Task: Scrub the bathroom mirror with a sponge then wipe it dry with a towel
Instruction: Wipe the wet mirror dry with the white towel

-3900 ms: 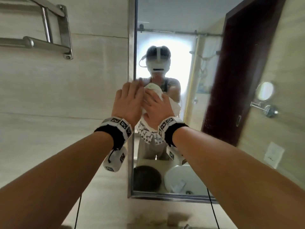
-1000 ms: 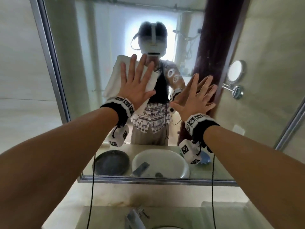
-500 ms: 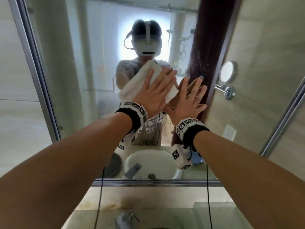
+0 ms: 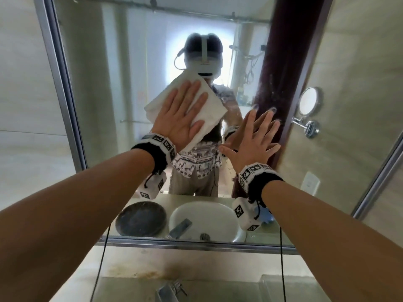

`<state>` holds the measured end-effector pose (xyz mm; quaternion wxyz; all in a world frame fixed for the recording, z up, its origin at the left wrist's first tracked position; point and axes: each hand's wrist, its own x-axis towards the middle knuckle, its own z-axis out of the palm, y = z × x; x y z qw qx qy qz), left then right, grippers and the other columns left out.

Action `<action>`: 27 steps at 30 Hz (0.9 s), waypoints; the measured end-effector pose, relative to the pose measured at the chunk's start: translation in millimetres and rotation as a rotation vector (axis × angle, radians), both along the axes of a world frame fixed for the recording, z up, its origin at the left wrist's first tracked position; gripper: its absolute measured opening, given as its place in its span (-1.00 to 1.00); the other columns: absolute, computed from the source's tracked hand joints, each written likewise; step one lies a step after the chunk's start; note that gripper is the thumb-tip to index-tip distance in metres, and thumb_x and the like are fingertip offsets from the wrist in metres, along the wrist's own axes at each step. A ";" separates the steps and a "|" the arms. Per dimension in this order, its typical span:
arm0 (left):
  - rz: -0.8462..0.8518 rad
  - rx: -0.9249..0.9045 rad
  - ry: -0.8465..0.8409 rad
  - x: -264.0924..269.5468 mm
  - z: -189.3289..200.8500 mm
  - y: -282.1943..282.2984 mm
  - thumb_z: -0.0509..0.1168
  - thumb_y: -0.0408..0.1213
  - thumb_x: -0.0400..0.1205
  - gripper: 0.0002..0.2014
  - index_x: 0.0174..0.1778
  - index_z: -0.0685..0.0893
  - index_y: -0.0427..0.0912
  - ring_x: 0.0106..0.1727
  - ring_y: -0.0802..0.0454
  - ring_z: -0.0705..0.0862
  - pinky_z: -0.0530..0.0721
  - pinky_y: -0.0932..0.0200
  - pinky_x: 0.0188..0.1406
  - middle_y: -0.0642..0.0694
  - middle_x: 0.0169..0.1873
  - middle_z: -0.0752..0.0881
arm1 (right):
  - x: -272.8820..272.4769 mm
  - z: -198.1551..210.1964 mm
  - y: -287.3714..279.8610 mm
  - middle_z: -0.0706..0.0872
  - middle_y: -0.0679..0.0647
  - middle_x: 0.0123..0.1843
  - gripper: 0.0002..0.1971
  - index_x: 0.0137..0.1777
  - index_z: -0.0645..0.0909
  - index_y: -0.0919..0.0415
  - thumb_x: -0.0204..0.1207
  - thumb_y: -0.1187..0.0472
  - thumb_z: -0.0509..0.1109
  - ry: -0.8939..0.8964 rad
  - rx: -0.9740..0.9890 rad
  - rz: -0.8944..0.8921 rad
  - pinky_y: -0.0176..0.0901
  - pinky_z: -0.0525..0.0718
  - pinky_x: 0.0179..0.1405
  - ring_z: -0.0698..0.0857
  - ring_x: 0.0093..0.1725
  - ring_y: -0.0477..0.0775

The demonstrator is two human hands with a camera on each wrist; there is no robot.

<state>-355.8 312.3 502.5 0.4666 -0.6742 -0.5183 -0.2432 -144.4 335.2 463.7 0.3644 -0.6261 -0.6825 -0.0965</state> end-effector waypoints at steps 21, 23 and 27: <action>0.007 -0.104 0.121 76.4 -14.6 18.1 -0.04 0.26 0.72 -0.28 0.76 0.02 0.00 0.73 -0.30 -0.13 -0.10 -0.33 0.67 -0.21 0.74 -0.05 | 132.7 17.5 13.8 -0.37 0.08 0.72 0.30 0.68 -0.33 -0.18 0.20 -0.35 0.58 0.238 -0.007 -0.044 0.57 0.09 0.53 -0.27 0.70 0.26; 0.012 -0.091 0.090 82.0 -17.6 19.9 -0.03 0.25 0.73 -0.28 0.76 0.03 -0.01 0.73 -0.32 -0.12 -0.11 -0.33 0.68 -0.23 0.74 -0.03 | 140.2 14.7 21.6 -0.43 0.08 0.70 0.36 0.65 -0.43 -0.20 0.16 -0.38 0.58 0.199 -0.046 -0.026 0.60 0.14 0.51 -0.32 0.69 0.28; 0.019 -0.051 0.029 102.5 -15.9 26.6 0.00 0.25 0.73 -0.27 0.76 0.05 -0.04 0.73 -0.34 -0.08 -0.12 -0.31 0.68 -0.26 0.73 -0.01 | 136.8 7.4 29.2 -0.51 0.16 0.67 0.40 0.62 -0.52 -0.14 0.11 -0.50 0.48 0.132 -0.047 -0.027 0.67 0.09 0.46 -0.39 0.65 0.38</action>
